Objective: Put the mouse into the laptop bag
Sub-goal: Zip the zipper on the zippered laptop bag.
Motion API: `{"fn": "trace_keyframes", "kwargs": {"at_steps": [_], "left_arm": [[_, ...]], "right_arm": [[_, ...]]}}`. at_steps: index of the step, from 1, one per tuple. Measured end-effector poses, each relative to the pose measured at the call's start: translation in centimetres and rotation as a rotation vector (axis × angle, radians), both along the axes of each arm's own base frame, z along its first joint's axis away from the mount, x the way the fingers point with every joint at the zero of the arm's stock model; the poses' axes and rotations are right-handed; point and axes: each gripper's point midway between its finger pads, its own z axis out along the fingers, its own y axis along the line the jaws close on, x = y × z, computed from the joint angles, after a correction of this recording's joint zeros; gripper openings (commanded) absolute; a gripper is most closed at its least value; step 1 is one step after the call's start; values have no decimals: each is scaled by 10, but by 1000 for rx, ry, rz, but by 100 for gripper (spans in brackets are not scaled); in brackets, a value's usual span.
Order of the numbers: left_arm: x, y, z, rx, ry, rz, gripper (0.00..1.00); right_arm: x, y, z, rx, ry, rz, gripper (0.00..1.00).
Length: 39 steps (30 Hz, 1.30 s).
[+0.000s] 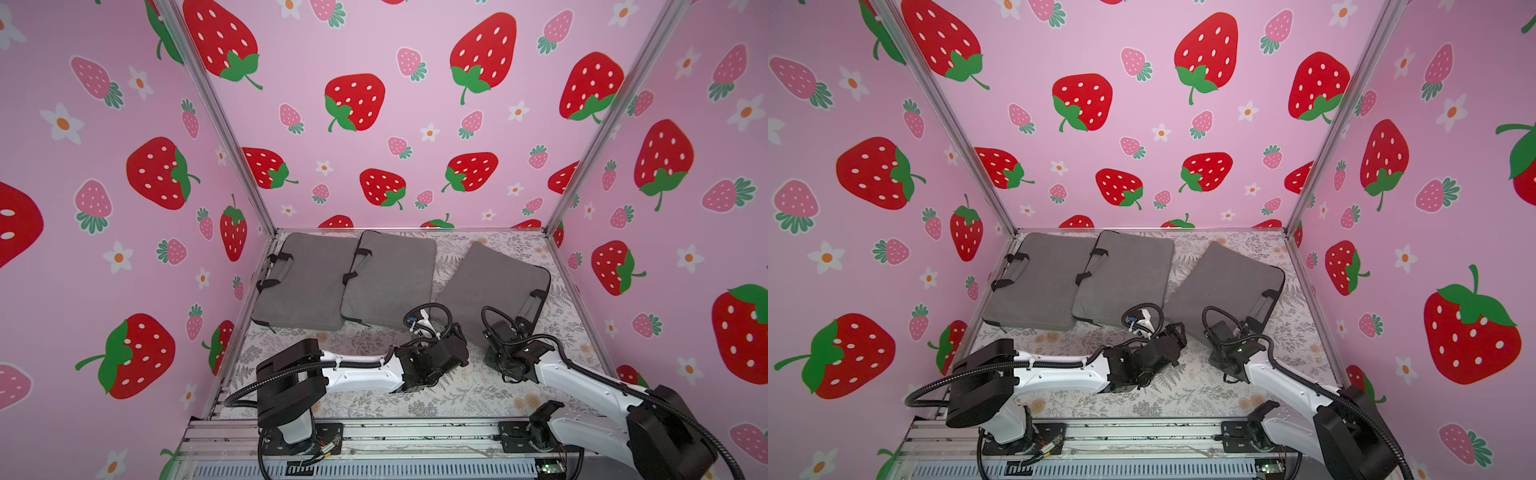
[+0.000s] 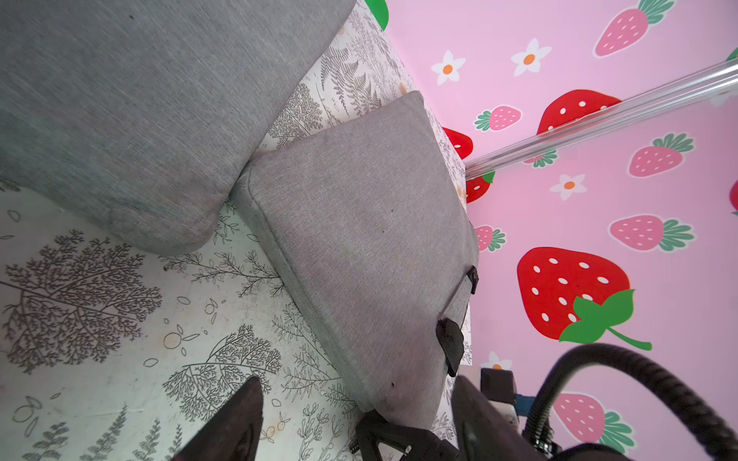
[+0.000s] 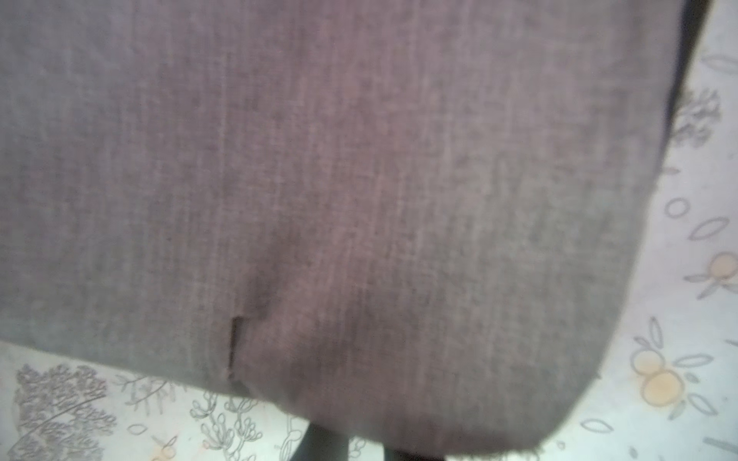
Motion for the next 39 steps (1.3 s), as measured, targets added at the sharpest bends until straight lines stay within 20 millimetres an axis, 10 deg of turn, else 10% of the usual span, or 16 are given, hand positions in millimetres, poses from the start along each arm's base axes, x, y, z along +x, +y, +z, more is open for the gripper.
{"fn": "trace_keyframes", "kwargs": {"at_steps": [10,21,33,39], "left_arm": [[11,-7,-7,-71,44,0,70],[25,-33,-77,-79,212,-76,70],[47,-70,-87,-134,265,-136,69],[56,-93,-102,-155,303,-182,30]], "right_arm": [[0,3,8,29,-24,18,0],[1,14,27,88,-96,102,0],[-1,20,28,78,-100,161,0],[-1,19,32,77,-116,165,0]]}}
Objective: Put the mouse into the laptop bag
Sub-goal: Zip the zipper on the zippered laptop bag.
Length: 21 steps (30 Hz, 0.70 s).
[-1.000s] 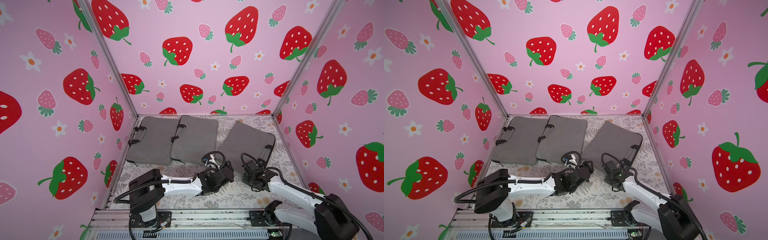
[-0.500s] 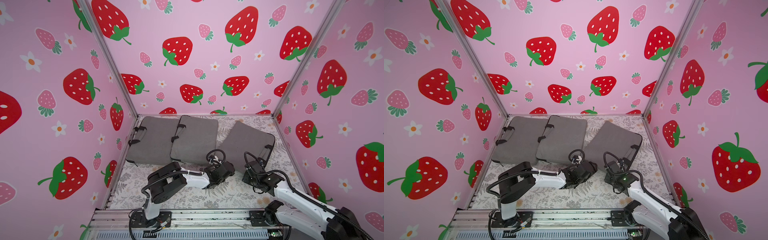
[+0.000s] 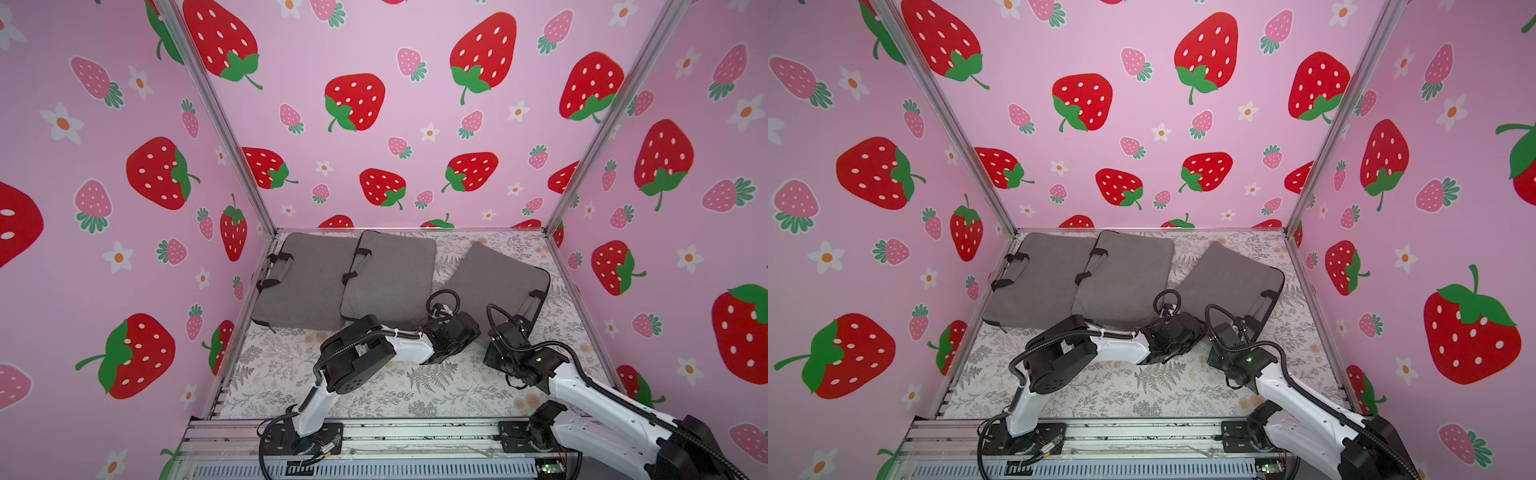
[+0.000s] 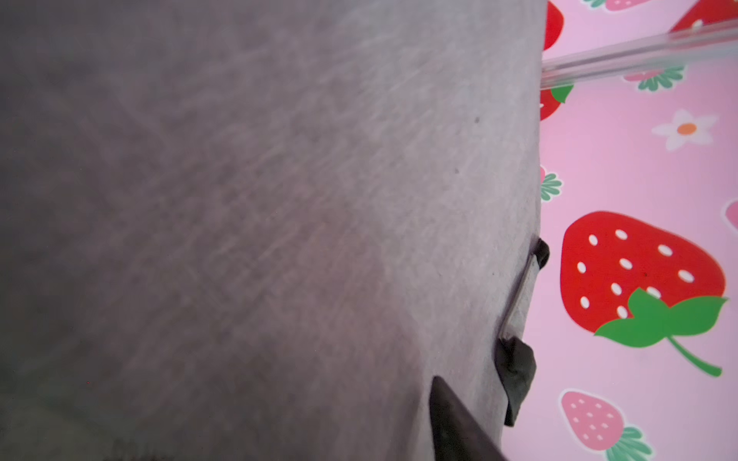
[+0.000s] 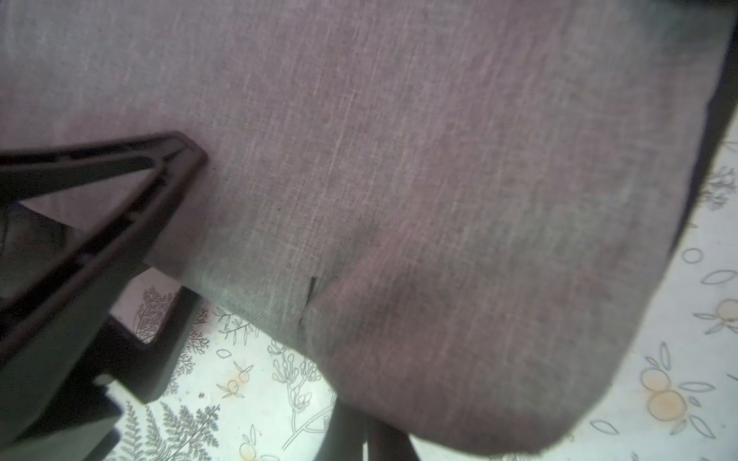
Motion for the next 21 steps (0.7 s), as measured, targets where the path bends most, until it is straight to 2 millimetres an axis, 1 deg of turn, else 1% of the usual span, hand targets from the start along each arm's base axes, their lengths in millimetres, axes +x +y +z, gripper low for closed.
{"fn": "trace_keyframes", "kwargs": {"at_steps": [2,3,4,11,13,16,18,21], "left_arm": [[5,-3,-1,-11,4,-10,12],[8,-5,1,-18,4,-13,5],[11,-5,5,-22,-1,-14,0],[31,-9,13,-3,16,-88,0],[37,-10,17,1,17,-110,0],[47,-4,20,11,19,-131,0],[55,0,21,15,31,-147,0],[63,0,23,7,41,-173,0]], "right_arm": [[0,0,4,8,-14,0,0],[0,0,6,11,-21,-1,0],[1,-1,7,13,-29,-3,0],[5,-12,11,-16,-61,-61,0],[6,-19,10,-33,-59,-90,0],[5,-35,8,-53,-41,-146,0],[7,-42,11,-39,-51,-184,0],[12,-44,19,3,-84,-204,0]]}}
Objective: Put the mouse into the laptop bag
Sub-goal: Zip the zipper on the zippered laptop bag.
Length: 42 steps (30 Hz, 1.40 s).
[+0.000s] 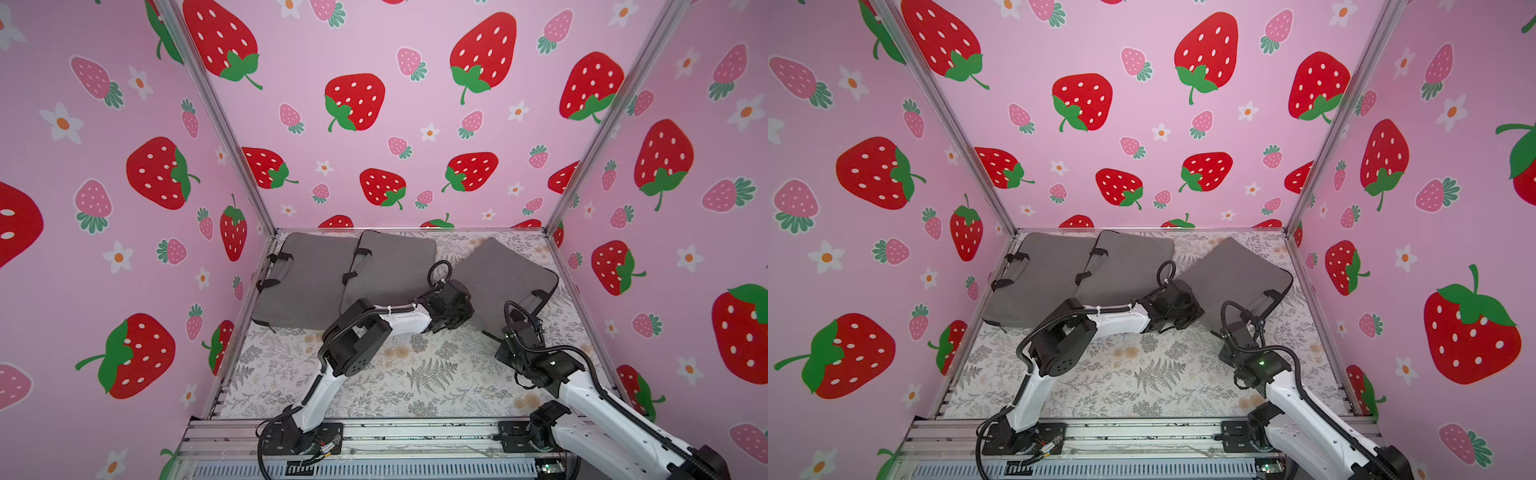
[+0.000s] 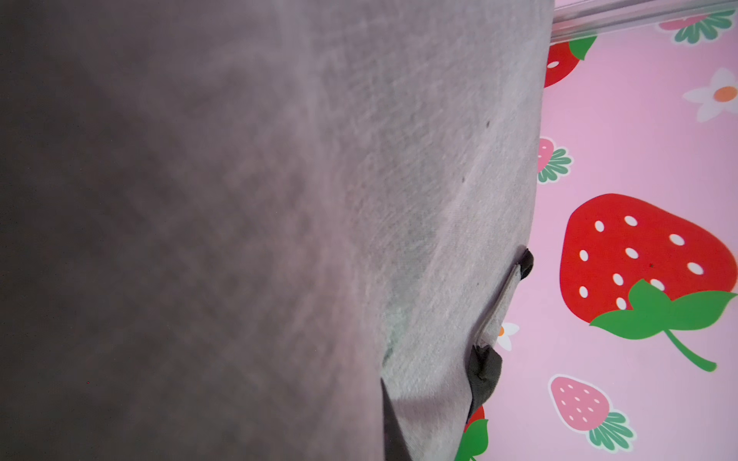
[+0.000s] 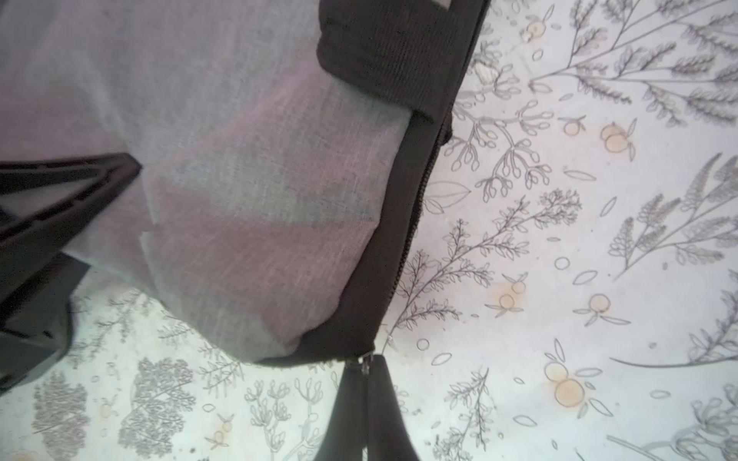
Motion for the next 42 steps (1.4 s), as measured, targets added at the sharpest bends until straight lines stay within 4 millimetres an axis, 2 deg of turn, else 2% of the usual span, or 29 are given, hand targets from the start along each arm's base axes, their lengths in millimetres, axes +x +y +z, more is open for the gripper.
{"fn": "trace_keyframes", "kwargs": {"at_steps": [4,6,8,9,11,13,15,18,21,26,29,32,35,37,39,41,42], "left_arm": [[11,-6,3,-4,10,-41,0],[18,-9,2,10,16,-65,21],[26,-9,3,36,-1,-67,46],[30,-6,4,46,-15,-51,50],[36,4,8,57,-34,-19,51],[33,17,10,69,-47,6,51],[25,32,13,72,-55,26,51],[5,42,19,52,-66,28,51],[-21,37,21,18,-80,0,52],[-57,17,4,-43,-69,-60,51],[-62,8,-7,-74,-62,-64,52],[-61,8,-10,-101,-65,-53,52],[-60,8,-8,-121,-70,-42,51],[-59,7,-6,-134,-73,-35,44],[-58,4,-4,-155,-73,-28,27],[-55,2,-4,-181,-78,-21,0],[-53,1,-5,-192,-78,-22,0]], "right_arm": [[6,6,6,27,-39,33,0],[8,10,5,31,-43,67,0],[10,16,1,26,-34,104,0],[10,19,-1,20,-22,120,0],[9,25,-11,-5,17,166,0],[8,30,-17,-29,50,206,0],[10,37,-20,-48,69,243,0],[13,50,-18,-60,61,299,0],[16,63,-13,-54,29,351,0],[17,76,-8,-41,-9,407,0],[15,84,-6,-30,-30,443,0],[12,92,-4,-21,-40,480,0],[10,98,-2,-13,-46,505,0],[10,99,-2,-13,-48,511,0],[9,100,-3,-13,-49,513,0],[9,98,-5,-19,-45,511,0],[8,97,-6,-25,-42,507,0]]}}
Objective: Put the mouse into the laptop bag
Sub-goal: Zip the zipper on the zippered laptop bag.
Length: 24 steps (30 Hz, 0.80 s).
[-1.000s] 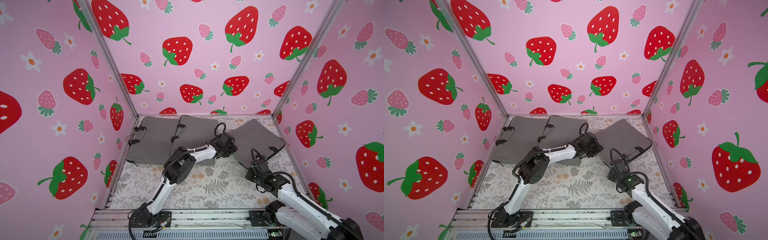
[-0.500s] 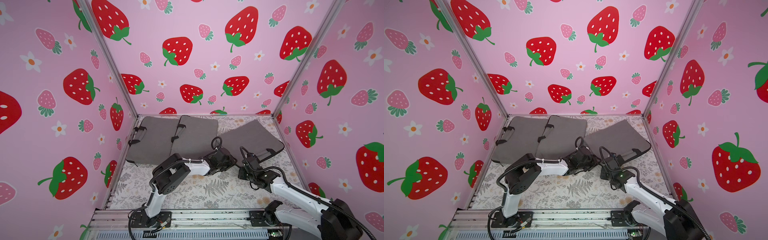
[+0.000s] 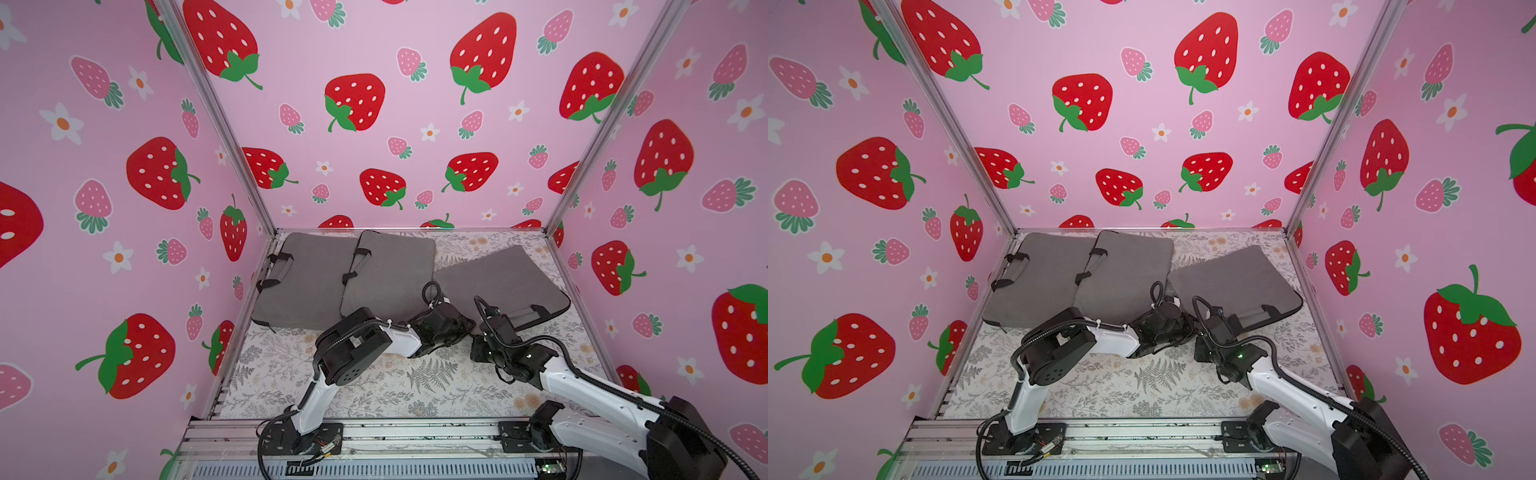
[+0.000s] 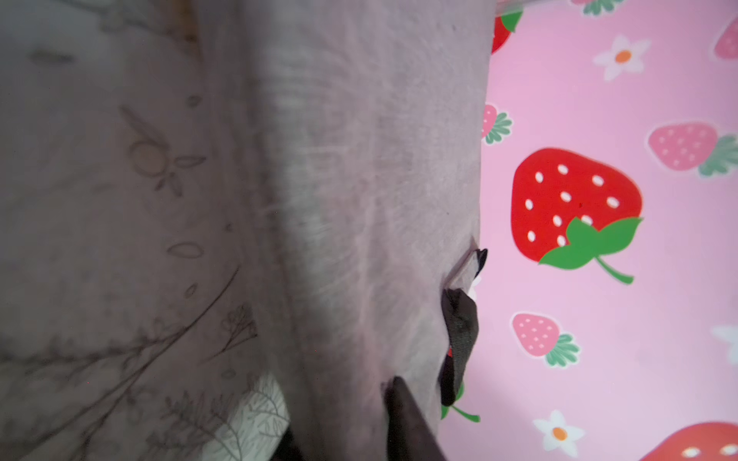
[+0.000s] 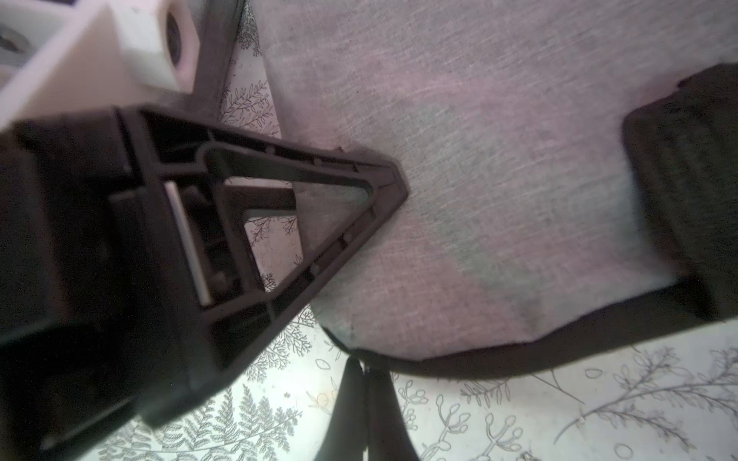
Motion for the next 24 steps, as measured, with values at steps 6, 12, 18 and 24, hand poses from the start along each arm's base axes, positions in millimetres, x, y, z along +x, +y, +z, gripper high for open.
{"fn": "trace_keyframes", "kwargs": {"at_steps": [6,12,18,24], "left_arm": [[7,0,0,-43,-3,-16,0],[8,12,7,-56,-17,-39,0],[11,22,22,-83,-20,-92,0],[16,36,32,-114,-16,-138,0]], "right_arm": [[5,-27,-5,-54,21,-125,0],[20,-66,-6,14,85,-314,0],[30,-98,4,64,103,-448,0],[37,-130,6,149,131,-568,0]]}}
